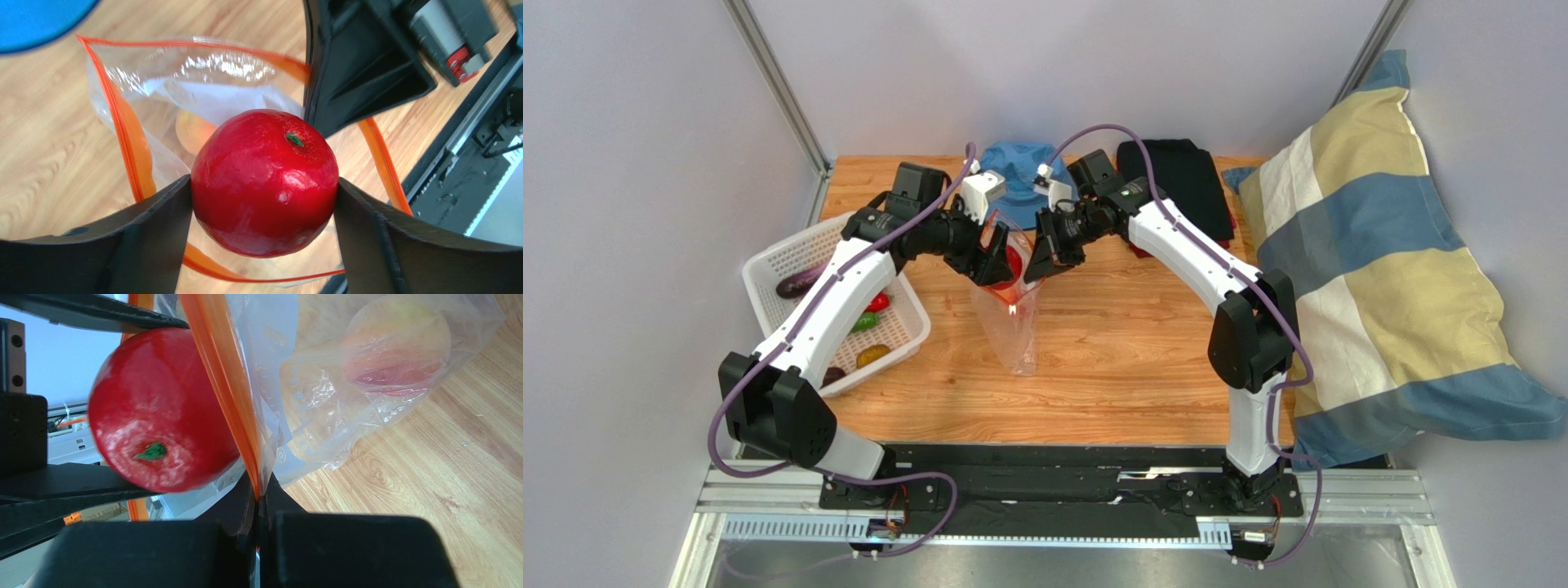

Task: Place the food in the zip-top bag and seal the zipper
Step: Place the fake fruit in the zipper food storage bag, then pick up the fake vegetable from the bin.

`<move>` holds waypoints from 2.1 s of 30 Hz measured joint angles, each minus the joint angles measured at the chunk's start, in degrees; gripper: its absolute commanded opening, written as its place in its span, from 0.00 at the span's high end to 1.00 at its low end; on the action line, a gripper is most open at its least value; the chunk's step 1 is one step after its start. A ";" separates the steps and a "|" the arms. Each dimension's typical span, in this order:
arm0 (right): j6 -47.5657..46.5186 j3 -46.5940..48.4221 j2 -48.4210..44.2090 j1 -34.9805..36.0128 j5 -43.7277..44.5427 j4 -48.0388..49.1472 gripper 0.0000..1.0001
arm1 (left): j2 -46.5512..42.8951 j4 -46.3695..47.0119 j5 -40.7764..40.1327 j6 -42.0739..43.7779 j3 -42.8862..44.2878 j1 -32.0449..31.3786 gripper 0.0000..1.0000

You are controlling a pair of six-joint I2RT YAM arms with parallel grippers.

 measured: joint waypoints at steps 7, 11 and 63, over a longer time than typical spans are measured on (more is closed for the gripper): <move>-0.22 0.00 -0.02 0.00 0.02 -0.04 1.00 | -1.81 -7.74 -3.04 4.79 2.75 0.00 0.01; -0.46 0.02 -0.02 0.00 0.07 -0.04 1.00 | -4.70 -10.34 -3.02 6.43 7.02 3.02 0.01; -4.04 3.56 0.15 -0.28 0.33 -2.10 1.00 | 35.54 -6.08 -30.64 65.64 12.50 38.05 0.30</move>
